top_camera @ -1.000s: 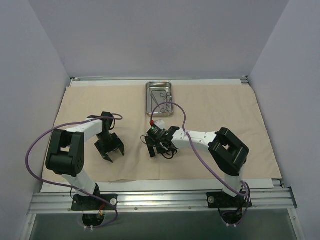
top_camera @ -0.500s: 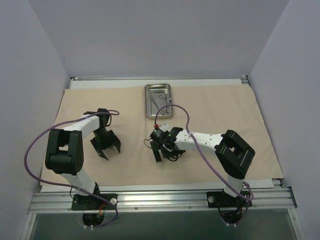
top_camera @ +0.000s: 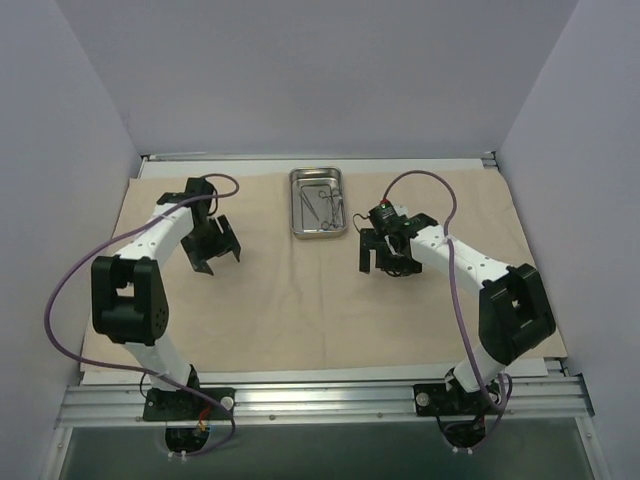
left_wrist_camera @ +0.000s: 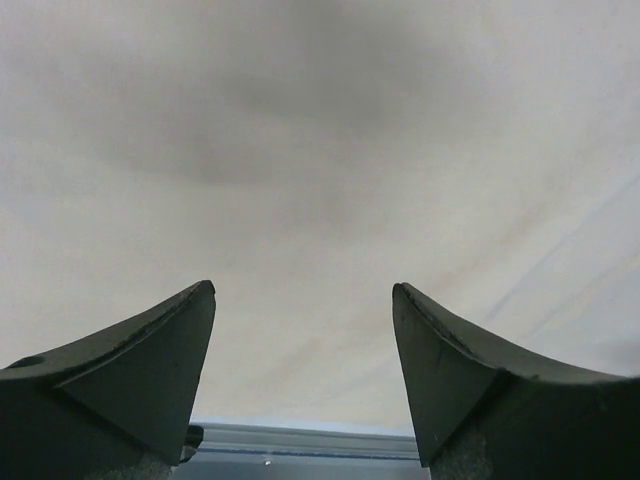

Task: Open and lay out the surgical kit
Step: Smooth out the surgical kit at the center of the board.

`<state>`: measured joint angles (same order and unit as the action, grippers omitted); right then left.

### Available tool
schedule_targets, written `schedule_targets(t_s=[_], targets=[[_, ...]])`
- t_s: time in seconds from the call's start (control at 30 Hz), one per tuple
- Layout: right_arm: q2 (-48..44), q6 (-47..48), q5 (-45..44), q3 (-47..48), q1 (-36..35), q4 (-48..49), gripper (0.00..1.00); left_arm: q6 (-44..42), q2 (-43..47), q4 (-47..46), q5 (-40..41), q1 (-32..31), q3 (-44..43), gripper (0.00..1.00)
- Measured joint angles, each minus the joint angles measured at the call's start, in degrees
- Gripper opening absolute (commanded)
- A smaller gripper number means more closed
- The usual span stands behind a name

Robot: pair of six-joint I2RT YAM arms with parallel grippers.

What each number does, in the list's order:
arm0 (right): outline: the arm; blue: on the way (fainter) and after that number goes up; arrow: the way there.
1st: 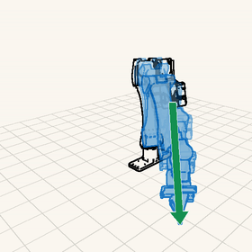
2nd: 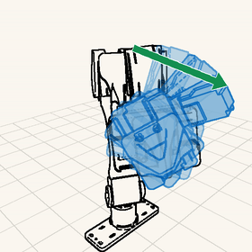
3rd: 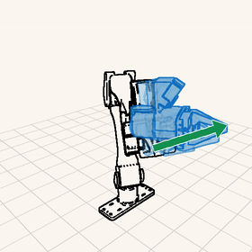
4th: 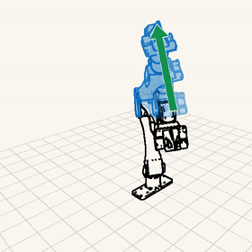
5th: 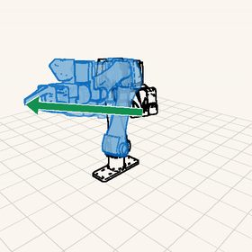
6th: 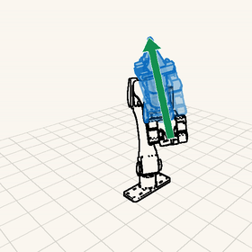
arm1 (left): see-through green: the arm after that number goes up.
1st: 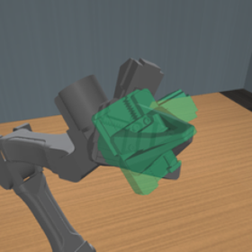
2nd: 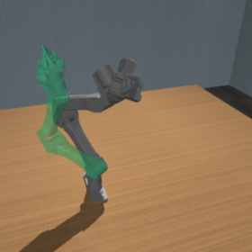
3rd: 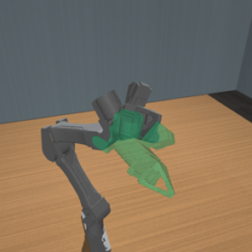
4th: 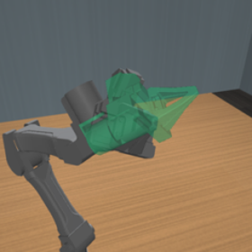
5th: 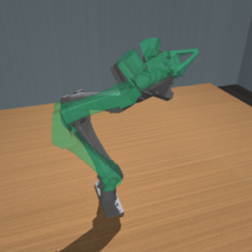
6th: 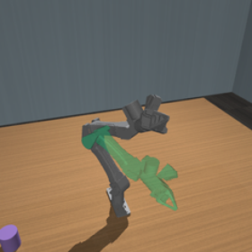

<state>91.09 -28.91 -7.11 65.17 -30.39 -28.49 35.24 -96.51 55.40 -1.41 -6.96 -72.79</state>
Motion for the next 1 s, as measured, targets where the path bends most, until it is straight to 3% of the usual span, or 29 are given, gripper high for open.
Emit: schedule_targets(t_s=[0.2,0.4,0.8,1.0], targets=[[1.57,0.50,3.17,-6.86,2.80,1.05,1.00,-2.16,-12.87,-0.74,0.15,1.29,-10.12,0.81],[2.36,-0.76,5.14,-13.16,4.76,1.77,1.00,-3.61,-22.43,1.05,-0.15,3.15,-14.08,0.81],[2.14,-0.85,7.91,-13.29,13.31,0.48,1.00,-6.29,-25.44,4.70,-0.85,5.25,-18.80,0.81],[1.16,1.16,6.93,-5.01,13.88,-4.57,1.00,-7.69,-24.90,4.52,2.38,5.88,-20.90,0.81]])
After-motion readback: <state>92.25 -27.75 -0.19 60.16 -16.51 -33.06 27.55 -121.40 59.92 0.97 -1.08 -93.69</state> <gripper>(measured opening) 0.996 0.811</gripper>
